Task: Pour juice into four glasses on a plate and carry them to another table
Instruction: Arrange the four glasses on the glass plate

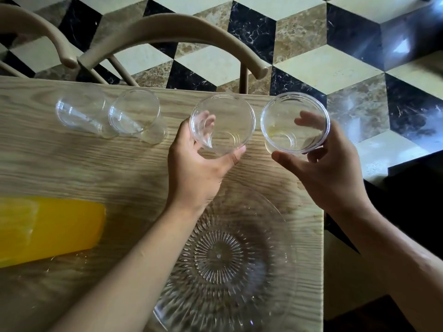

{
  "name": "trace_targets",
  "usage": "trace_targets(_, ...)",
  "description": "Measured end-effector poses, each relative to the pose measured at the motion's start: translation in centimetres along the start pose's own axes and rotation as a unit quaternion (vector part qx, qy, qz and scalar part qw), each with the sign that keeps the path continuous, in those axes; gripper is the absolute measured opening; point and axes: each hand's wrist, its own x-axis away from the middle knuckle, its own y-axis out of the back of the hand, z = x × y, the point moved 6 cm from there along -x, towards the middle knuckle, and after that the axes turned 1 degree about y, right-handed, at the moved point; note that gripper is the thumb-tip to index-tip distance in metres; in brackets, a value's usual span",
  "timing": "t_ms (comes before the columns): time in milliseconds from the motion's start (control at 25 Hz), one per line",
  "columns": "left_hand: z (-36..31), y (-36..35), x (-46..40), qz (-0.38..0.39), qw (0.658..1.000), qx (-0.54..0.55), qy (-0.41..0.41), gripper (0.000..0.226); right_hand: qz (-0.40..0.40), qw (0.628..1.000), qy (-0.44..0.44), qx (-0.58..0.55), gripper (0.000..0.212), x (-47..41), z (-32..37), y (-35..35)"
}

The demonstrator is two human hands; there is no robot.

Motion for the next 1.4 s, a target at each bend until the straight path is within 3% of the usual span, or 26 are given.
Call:
trace_targets(400, -0.5, 5.1, 5.4, 0.009, 1.000, 0.019, -0.002, 0.079, 0.004, 0.999, 0.036, 0.011, 0.073, 6.0, 2.9, -1.0)
trace_targets(720, 0.9, 7.9, 9.5, 0.017, 0.999, 0.026, 0.032, 0.076, 0.055, 0.994, 0.071, 0.064, 0.077, 11.2, 2.6, -2.6)
trace_targets(1400, 4.9, 7.9, 11.4, 0.034, 0.997, 0.031, 0.054, 0.079, 0.075, 0.987, 0.079, 0.120, 0.087, 13.8, 0.2, -3.3)
